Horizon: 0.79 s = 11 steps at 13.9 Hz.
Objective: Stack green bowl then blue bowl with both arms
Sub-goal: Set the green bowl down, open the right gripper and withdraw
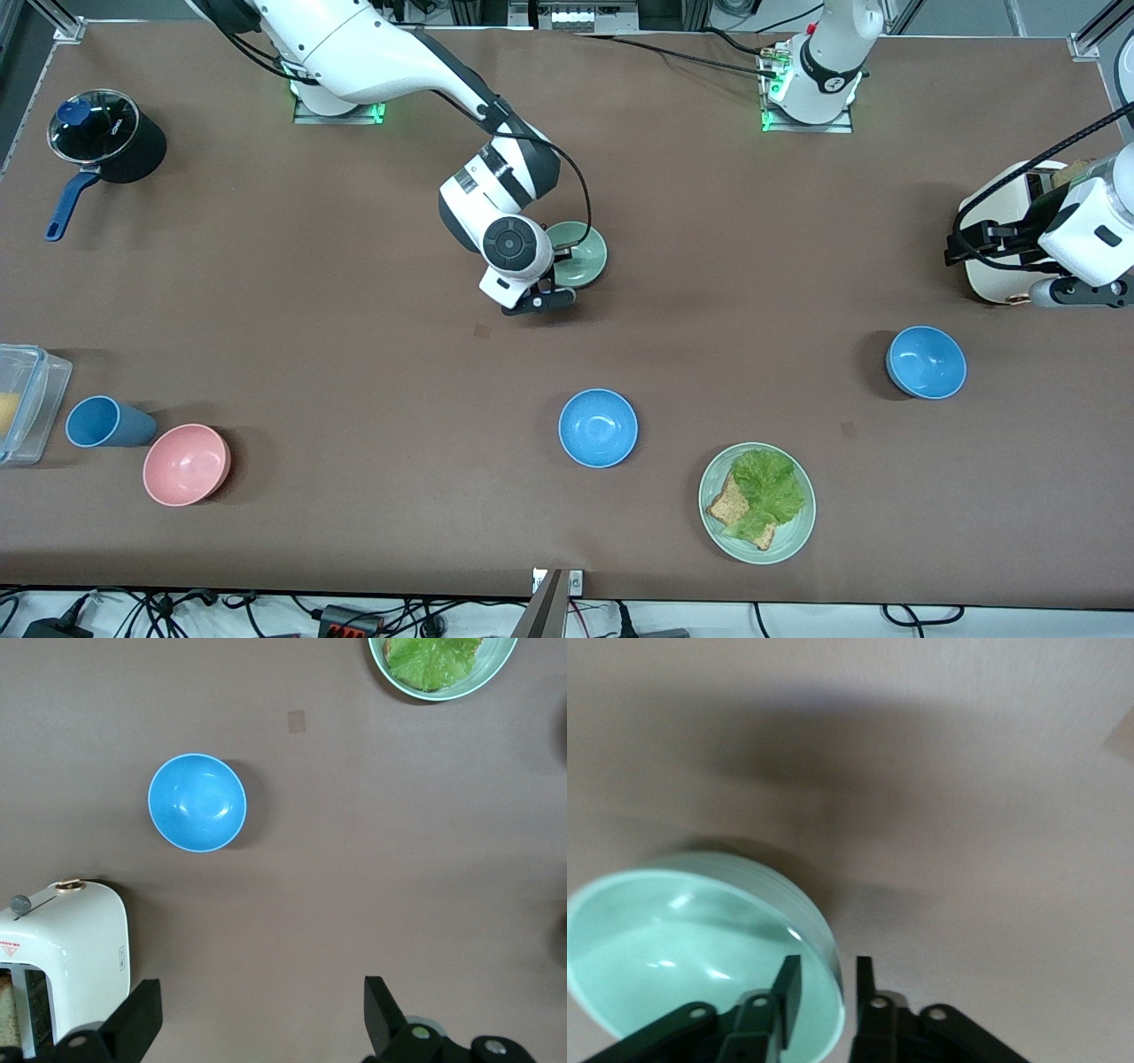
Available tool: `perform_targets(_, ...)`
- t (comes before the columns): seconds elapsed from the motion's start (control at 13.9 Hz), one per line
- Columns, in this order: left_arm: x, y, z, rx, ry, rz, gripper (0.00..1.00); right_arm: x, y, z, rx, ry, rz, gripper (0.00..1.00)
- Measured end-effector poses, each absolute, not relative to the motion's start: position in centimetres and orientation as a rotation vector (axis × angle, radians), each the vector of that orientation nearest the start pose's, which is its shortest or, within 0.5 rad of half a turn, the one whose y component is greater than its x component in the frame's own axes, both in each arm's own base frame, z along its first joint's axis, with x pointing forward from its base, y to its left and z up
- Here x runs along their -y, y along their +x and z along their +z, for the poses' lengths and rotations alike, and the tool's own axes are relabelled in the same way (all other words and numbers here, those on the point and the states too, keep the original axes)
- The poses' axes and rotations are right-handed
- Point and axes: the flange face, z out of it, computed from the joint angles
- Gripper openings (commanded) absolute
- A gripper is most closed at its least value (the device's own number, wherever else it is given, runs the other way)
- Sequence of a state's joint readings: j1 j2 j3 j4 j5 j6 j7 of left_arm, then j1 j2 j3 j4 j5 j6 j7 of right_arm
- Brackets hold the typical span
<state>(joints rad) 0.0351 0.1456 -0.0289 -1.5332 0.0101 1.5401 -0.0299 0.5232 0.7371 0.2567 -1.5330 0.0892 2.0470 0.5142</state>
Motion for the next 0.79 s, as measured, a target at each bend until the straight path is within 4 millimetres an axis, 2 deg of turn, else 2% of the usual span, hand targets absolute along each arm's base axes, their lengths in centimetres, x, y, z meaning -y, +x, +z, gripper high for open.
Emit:
perform_targets(0.14,-0.6,59.0,55.6,0.057,-3.126,0.217,1.00,-46.6,51.9,25.4,0.231,-3.014,0.461,1.00)
perform_targets(0.29,-0.6,59.0,55.6,0.057,-3.126,0.218,1.00,-43.9,55.1,31.3,0.171,-3.031,0.493,1.00)
perform_targets(0.5,-0.6,59.0,55.6,0.057,-3.126,0.220,1.00,-35.5,60.6,39.7,0.008,-3.056,0.491,1.00)
perform_targets(0.65,-0.6,59.0,55.5,0.056,-3.126,0.223,1.00,-28.8,63.9,43.2,-0.136,-3.081,0.402,1.00)
perform_targets(0.79,-0.7,59.1,55.3,0.059,-3.125,0.235,1.00,-22.0,66.4,45.0,-0.224,-3.077,0.344,1.00)
